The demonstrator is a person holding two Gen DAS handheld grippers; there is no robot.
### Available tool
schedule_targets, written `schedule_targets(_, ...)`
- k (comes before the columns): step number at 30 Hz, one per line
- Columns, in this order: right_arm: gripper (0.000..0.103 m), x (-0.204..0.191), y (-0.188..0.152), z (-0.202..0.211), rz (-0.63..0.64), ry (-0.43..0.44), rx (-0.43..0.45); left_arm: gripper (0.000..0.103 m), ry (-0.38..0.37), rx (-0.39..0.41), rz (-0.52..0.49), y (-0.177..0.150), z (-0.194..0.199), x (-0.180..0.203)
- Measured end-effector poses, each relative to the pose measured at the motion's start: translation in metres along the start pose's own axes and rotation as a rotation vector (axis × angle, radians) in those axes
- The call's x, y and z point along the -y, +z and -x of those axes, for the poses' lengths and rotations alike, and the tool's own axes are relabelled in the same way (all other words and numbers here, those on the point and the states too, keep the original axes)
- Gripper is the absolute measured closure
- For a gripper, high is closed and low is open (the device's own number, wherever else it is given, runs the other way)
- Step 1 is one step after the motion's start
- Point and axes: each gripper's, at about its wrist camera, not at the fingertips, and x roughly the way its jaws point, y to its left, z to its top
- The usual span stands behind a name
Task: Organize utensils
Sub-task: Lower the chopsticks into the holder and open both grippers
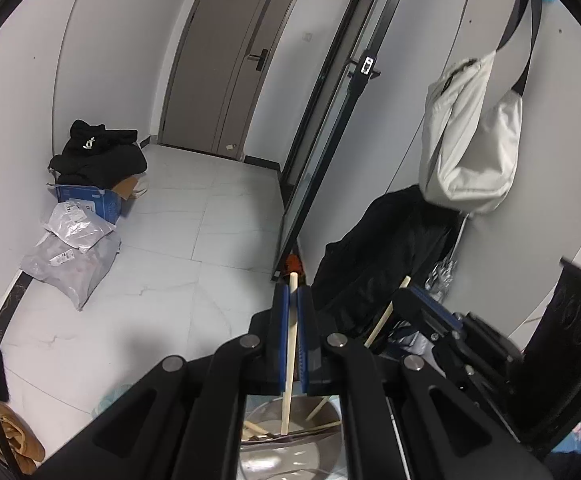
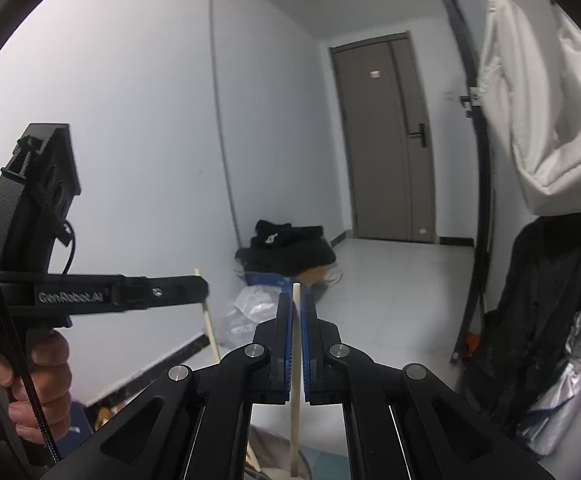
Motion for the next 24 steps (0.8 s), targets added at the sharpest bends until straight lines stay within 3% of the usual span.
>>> schedule_targets(8, 0.1, -0.013, -0.021, -0.011, 0.117, 0.031, -0.058, 0.102, -0.013, -0.031, 0.018, -0.012, -0.006, -0.007)
schedule_targets(14, 0.099, -0.015, -0.036, -0.017, 0.125, 0.07, -0.151, 0.101, 0.013, -0.098, 0.017, -0.015, -0.009, -0.007)
schedule_targets(16, 0.098, -0.012, -0.039, -0.016, 0.099, 0.07, -0.169, 0.096, 0.032, -0.1, 0.019, -0.016, -0.005, -0.007)
schedule_targets(17, 0.097, -0.01, -0.04, -0.013, 0.085, 0.064, -0.174, 0.088, 0.036, -0.093, 0.029, -0.015, -0.001, -0.008)
schedule_targets(21, 0.081, -0.002, -0.041, 0.008, 0.022, 0.043, -0.177, 0.065, 0.043, -0.067, 0.072, -0.016, 0.016, -0.013)
schedule_targets(24, 0.066, 0.002, -0.038, 0.026, -0.014, 0.018, -0.182, 0.057, 0.041, -0.056, 0.094, -0.017, 0.032, -0.01)
